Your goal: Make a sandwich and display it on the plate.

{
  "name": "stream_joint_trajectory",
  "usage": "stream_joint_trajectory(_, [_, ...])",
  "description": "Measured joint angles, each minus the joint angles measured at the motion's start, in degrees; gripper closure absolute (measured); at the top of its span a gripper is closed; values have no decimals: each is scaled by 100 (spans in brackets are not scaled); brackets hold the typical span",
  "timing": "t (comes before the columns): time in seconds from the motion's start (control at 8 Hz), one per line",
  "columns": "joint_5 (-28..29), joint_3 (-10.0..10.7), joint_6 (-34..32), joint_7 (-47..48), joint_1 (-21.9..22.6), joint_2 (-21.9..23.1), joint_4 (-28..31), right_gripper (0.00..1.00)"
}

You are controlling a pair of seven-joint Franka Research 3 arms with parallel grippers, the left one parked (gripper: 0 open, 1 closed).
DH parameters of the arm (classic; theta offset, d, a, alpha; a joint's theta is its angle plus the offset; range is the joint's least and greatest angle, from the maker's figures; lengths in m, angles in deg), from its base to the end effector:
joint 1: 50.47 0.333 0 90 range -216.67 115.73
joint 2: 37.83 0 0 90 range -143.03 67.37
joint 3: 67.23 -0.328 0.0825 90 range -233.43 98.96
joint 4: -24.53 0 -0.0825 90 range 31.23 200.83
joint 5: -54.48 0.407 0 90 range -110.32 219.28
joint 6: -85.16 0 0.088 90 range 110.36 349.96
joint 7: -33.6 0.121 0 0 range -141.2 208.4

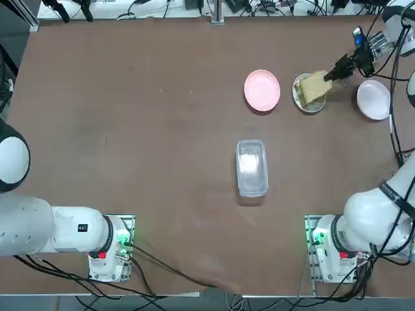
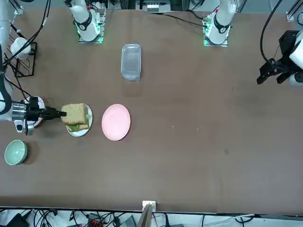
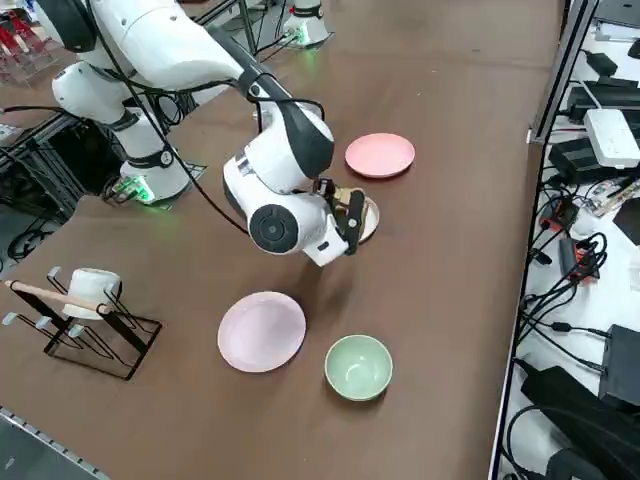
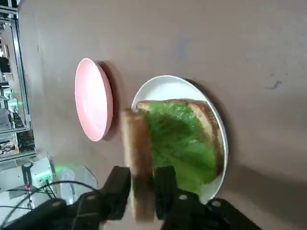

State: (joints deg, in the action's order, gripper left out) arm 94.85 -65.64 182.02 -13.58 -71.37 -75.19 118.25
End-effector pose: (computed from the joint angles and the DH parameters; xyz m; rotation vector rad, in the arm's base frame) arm 0.6257 -0.1805 0.2075 -2.2900 -0.1405 0.1284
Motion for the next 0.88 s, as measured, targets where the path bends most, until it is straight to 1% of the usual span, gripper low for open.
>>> stream_joint_trajectory(0.25, [0, 0, 0, -24, 0, -86, -98, 26])
stream_joint_trajectory(0.38, [0, 0, 0, -28, 0, -100, -123, 6])
stream_joint_trajectory(0.62, [0, 0, -1, -29, -31, -105, -158, 3])
stream_joint_trajectory(0.88, [-2, 3, -1, -32, -150, -104, -391, 0])
